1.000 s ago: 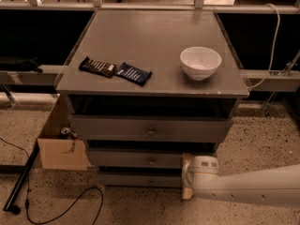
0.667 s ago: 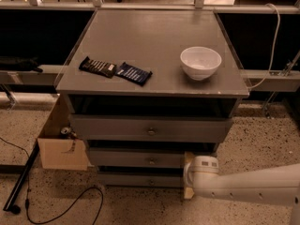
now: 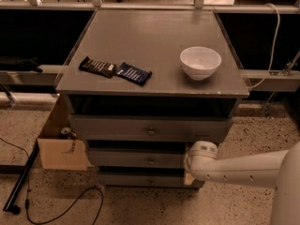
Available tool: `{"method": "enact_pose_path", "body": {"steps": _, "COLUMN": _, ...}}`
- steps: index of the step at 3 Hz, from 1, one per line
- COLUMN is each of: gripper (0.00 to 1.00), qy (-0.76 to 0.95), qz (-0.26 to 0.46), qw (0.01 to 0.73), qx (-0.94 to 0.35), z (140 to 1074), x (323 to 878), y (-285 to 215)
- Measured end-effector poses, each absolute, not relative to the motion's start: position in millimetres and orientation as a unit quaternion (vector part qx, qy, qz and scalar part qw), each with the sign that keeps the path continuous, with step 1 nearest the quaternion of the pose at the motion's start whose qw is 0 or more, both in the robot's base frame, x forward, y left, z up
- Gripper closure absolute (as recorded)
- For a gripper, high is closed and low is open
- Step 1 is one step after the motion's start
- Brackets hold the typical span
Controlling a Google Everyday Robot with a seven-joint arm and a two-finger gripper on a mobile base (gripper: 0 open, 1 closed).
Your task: Open middle drawer
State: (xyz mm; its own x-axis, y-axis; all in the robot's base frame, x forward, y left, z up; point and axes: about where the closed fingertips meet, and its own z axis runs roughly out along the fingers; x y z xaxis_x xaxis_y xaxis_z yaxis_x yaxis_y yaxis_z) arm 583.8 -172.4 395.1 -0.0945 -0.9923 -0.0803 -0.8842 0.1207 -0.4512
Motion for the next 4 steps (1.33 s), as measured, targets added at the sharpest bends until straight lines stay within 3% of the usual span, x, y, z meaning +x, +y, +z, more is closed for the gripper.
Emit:
{"method": "enact_pose_path", "body": {"steps": 2, "gripper": 0.0, "qy": 0.722, "qz": -0.152, "qw": 0.163, "qx": -0.655, "z": 379.0, "x": 591.3, "y": -169.6}}
{"method": "enact_pose_path", "body": {"steps": 3, "gripper": 0.13, "qy": 0.722, "qz": -0.152, "qw": 0.163, "qx": -0.655, "z": 379.0, "x": 591.3, "y": -169.6}}
{"method": "enact_pose_path", "body": {"steps": 4, "gripper": 0.37, "qy": 0.722, "qz": -0.152, "qw": 0.163, "qx": -0.655, "z": 378.9, "x": 591.3, "y": -169.6}}
